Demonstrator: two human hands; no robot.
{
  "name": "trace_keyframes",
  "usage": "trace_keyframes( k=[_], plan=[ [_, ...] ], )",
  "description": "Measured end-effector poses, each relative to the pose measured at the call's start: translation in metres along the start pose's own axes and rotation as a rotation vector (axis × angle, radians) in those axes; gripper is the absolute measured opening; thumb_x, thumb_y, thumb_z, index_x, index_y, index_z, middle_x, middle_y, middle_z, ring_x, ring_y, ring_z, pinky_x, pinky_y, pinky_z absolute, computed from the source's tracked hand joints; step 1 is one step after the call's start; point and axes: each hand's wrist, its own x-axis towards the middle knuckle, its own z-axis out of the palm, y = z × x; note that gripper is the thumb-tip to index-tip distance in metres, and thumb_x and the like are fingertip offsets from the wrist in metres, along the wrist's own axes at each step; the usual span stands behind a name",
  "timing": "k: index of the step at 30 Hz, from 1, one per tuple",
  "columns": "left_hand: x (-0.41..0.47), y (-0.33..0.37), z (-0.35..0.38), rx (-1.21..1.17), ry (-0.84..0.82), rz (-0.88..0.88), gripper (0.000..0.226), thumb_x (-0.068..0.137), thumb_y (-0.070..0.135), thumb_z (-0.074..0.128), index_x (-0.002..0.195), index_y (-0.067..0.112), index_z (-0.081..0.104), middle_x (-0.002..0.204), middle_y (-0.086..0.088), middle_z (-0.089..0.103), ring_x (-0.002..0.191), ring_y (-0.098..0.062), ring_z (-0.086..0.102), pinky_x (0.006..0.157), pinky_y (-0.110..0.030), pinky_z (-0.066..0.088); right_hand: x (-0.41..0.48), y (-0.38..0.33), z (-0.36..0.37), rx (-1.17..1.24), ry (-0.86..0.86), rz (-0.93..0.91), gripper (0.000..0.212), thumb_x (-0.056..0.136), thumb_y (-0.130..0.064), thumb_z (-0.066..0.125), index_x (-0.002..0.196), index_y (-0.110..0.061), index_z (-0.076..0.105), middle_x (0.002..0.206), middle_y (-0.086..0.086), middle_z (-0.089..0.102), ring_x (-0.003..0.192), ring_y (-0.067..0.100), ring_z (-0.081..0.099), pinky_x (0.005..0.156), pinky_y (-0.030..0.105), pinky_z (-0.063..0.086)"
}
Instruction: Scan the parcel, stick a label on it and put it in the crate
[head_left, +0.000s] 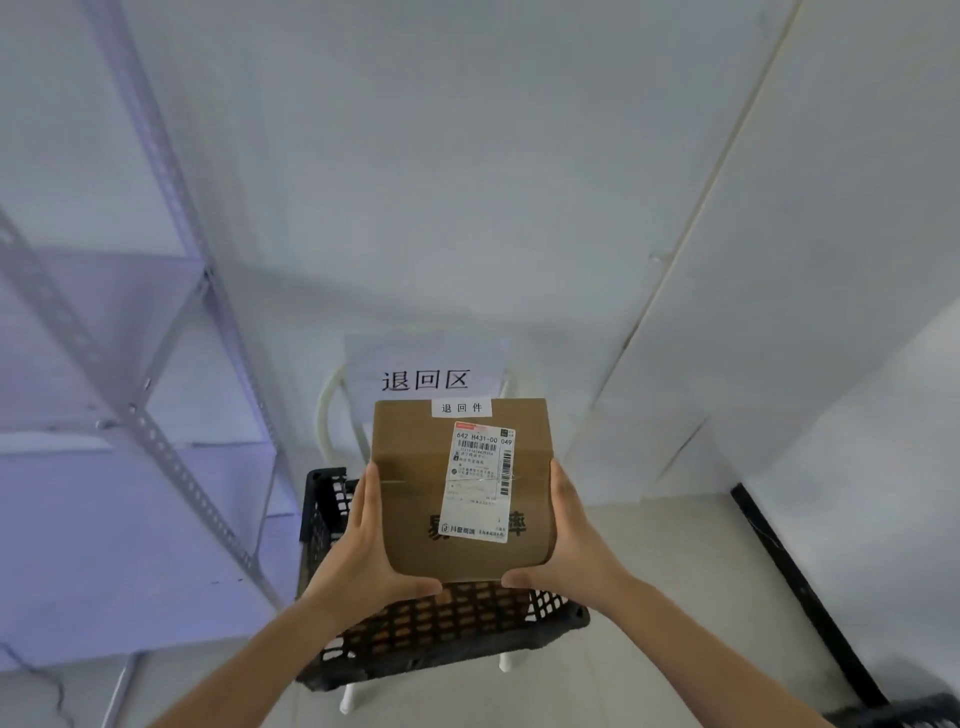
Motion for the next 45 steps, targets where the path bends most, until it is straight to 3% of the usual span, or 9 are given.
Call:
trace_keyframes(
  k=[4,9,14,23,37,42,45],
  plan=[
    [0.009,-0.031,0.028,0.006,-0.028,-0.093,0.160,0.032,0.072,0.081,0.136,0.050,-0.039,0.159,0.015,-0.002,0.122,-0.005,0.037,0.098,-0.034,0.049,0.024,0.040,0.028,-0.033,-0.137,0.046,0.152,0.046,-0.065,0.085,0.137,-0.050,-0.037,0.159,-0.020,-0.014,0.148,0.009,0.003,0.121,0.042,0.020],
    [0.030,-0.087,0.065,-0.009,-0.101,-0.151,0.158,0.031,0.079,0.077,0.130,0.053,-0.044,0.158,0.018,-0.007,0.121,-0.006,0.039,0.091,-0.025,0.048,0.057,0.092,0.070,-0.059,-0.232,0.116,0.157,0.051,-0.064,0.084,0.144,-0.028,-0.037,0.160,-0.011,-0.024,0.149,0.010,-0.005,0.121,0.036,0.012],
    [0.050,-0.149,0.109,-0.020,-0.178,-0.237,0.155,0.039,0.072,0.080,0.115,0.054,-0.054,0.159,0.012,-0.017,0.135,-0.013,0.033,0.109,-0.033,0.041,0.089,0.141,0.117,-0.068,-0.307,0.164,0.156,0.055,-0.058,0.085,0.143,-0.025,-0.038,0.160,-0.008,-0.025,0.148,0.014,0.006,0.120,0.035,0.015],
    [0.079,-0.219,0.161,0.062,-0.239,-0.363,0.153,0.049,0.065,0.081,0.117,0.039,-0.054,0.158,0.006,-0.030,0.136,-0.018,0.039,0.106,-0.029,0.042,0.132,0.210,0.182,-0.106,-0.368,0.175,0.156,0.050,-0.063,0.085,0.125,-0.034,-0.049,0.155,-0.011,-0.034,0.146,0.013,0.015,0.115,0.030,0.025],
    [0.091,-0.252,0.183,0.112,-0.252,-0.371,0.154,0.043,0.069,0.076,0.109,0.044,-0.061,0.158,0.006,-0.030,0.136,-0.018,0.041,0.105,-0.029,0.045,0.147,0.239,0.212,-0.077,-0.375,0.197,0.161,0.047,-0.060,0.087,0.128,-0.035,-0.049,0.154,-0.013,-0.035,0.146,0.010,0.008,0.117,0.030,0.021],
    [0.089,-0.242,0.179,0.157,-0.259,-0.386,0.155,0.050,0.065,0.079,0.126,0.029,-0.051,0.158,-0.003,-0.031,0.144,-0.022,0.031,0.112,-0.034,0.039,0.147,0.229,0.208,-0.185,-0.405,0.219,0.160,0.051,-0.063,0.084,0.132,-0.027,-0.048,0.156,-0.002,-0.037,0.149,0.017,0.008,0.117,0.037,0.023],
    [0.089,-0.220,0.167,0.219,-0.263,-0.412,0.147,0.062,0.060,0.078,0.143,0.014,-0.037,0.159,-0.008,-0.027,0.150,-0.025,0.015,0.118,-0.037,0.031,0.145,0.206,0.201,-0.369,-0.379,0.229,0.144,0.063,-0.073,0.069,0.146,-0.014,-0.033,0.157,0.005,-0.034,0.150,0.025,-0.009,0.121,0.046,0.007]
  ],
)
